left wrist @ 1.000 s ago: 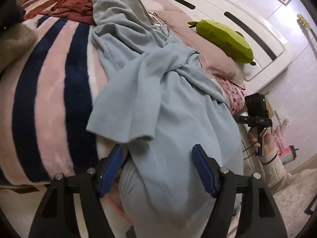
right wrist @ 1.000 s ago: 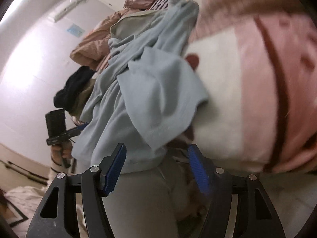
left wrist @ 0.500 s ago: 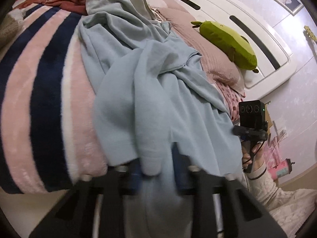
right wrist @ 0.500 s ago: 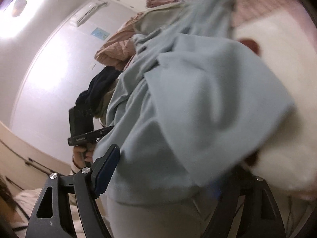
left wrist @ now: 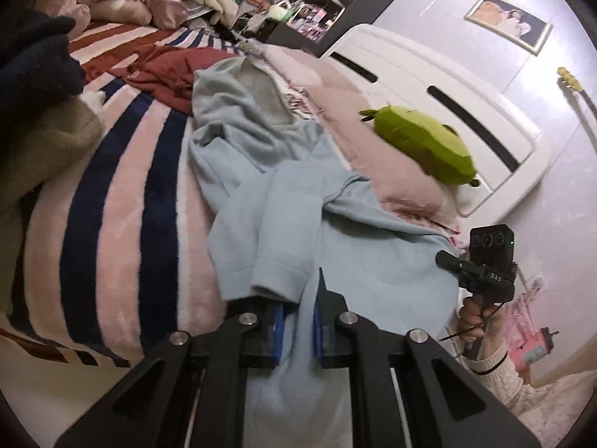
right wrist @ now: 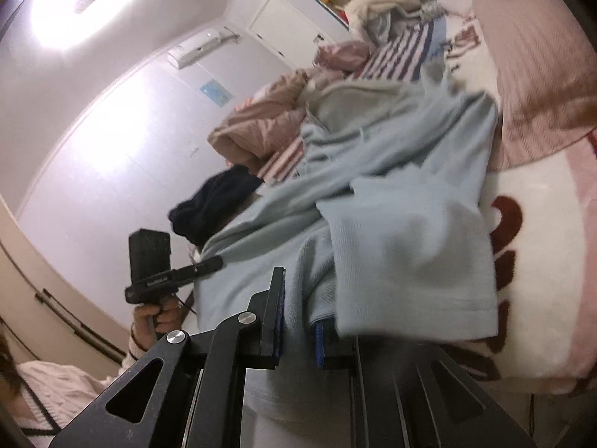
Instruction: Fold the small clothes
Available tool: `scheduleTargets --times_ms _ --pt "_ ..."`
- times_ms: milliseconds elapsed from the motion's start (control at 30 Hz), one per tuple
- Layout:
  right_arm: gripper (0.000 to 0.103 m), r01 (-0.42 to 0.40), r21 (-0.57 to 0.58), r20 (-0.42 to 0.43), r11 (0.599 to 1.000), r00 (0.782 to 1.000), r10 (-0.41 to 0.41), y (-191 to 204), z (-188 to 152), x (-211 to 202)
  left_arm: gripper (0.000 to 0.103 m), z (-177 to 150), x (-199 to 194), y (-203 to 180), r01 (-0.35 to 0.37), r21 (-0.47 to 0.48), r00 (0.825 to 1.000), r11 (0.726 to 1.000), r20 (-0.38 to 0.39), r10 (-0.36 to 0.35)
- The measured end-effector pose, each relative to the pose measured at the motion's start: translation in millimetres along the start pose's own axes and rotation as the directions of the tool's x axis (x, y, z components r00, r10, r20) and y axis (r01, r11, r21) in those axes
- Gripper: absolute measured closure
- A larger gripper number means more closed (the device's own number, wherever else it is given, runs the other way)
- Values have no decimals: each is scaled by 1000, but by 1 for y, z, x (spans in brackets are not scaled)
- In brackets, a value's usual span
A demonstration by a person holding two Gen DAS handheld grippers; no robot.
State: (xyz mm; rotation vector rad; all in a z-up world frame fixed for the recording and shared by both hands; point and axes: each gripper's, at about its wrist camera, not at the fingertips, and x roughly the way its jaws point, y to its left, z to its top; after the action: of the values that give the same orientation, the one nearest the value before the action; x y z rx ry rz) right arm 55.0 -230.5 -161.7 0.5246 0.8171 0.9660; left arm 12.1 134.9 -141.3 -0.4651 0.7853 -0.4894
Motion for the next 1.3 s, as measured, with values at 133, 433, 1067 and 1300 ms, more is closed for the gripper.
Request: scheduleTargets --times_ms 133,433,1067,1300 --pt "96 7 -28 15 1000 1000 -7 22 -7 -13 94 -7 -18 -13 10 28 1000 1000 16 -10" --pt "96 -3 -69 -20 998 1000 1 74 -38 -43 94 -27 -74 -45 -15 97 999 995 51 10" --pt "96 429 -217 -190 877 862 -469 -34 151 100 85 153 145 57 -265 146 950 953 -132 285" --pt "81 404 -282 -295 870 826 -479 -66 141 132 45 145 138 68 -232 233 949 944 -159 272"
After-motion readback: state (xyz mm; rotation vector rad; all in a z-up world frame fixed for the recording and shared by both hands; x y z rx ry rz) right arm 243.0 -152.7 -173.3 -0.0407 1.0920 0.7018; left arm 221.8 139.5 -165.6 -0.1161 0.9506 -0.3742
